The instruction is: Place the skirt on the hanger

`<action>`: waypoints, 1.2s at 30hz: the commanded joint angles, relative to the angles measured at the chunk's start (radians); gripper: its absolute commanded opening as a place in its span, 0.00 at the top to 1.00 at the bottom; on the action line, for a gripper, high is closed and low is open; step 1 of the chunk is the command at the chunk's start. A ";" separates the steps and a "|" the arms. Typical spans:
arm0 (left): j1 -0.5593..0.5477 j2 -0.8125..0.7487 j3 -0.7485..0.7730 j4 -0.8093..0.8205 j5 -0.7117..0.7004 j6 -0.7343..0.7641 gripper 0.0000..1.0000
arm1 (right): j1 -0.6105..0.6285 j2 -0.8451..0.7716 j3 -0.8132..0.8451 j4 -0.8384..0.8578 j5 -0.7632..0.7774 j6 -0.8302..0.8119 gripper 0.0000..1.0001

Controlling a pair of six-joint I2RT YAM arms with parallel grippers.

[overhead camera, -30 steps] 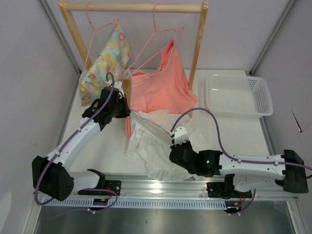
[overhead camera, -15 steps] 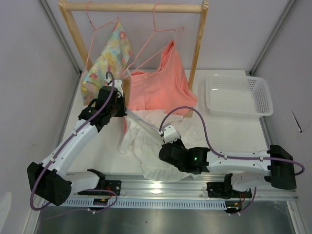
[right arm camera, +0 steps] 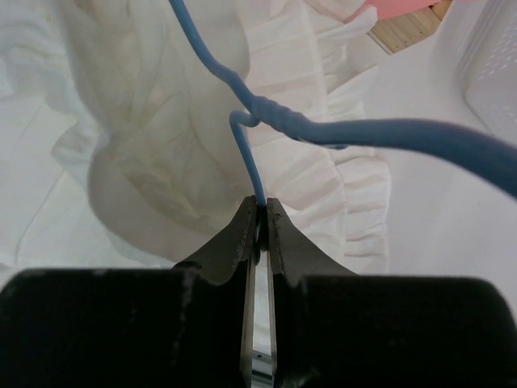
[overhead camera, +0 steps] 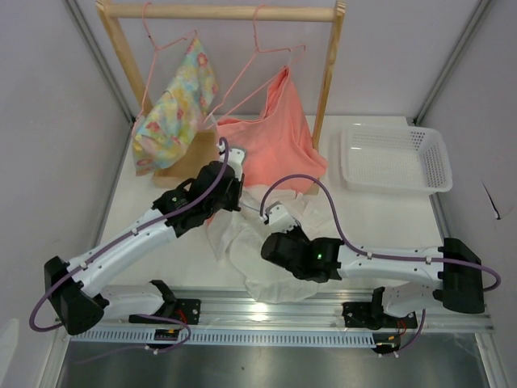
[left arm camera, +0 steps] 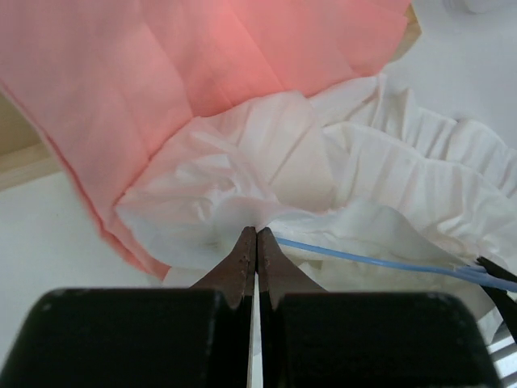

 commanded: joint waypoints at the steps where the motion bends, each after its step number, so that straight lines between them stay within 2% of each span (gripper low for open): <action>1: -0.042 0.009 -0.020 0.045 0.022 -0.084 1.00 | -0.023 -0.067 0.010 0.040 0.016 -0.019 1.00; 8: -0.106 0.007 -0.133 0.193 0.162 -0.177 1.00 | -0.064 -0.142 -0.064 0.197 0.020 -0.033 1.00; 11: -0.117 -0.017 -0.158 0.243 0.222 -0.158 1.00 | -0.095 -0.197 -0.090 0.262 0.000 -0.065 1.00; 14: -0.117 -0.066 -0.156 0.276 0.294 -0.092 0.99 | -0.147 -0.272 -0.127 0.342 -0.103 -0.102 1.00; 15: -0.117 -0.077 -0.144 0.273 0.335 -0.054 0.92 | -0.156 -0.288 -0.131 0.356 -0.146 -0.129 1.00; 17: -0.116 -0.088 -0.092 0.227 0.322 0.015 0.80 | -0.168 -0.316 -0.133 0.376 -0.181 -0.159 1.00; 21: -0.113 -0.073 -0.026 0.191 0.374 0.127 0.64 | -0.176 -0.322 -0.119 0.365 -0.206 -0.192 1.00; 23: -0.113 -0.068 0.005 0.191 0.397 0.170 0.59 | -0.178 -0.323 -0.117 0.354 -0.226 -0.191 1.00; 30: -0.094 -0.080 0.051 0.176 0.377 0.305 0.52 | -0.178 -0.349 -0.127 0.343 -0.255 -0.192 1.00; 34: 0.037 -0.059 0.019 0.213 0.726 0.370 0.48 | -0.191 -0.352 -0.118 0.339 -0.276 -0.203 1.00; 36: 0.073 -0.050 0.005 0.240 0.799 0.386 0.47 | -0.193 -0.351 -0.113 0.328 -0.281 -0.202 1.00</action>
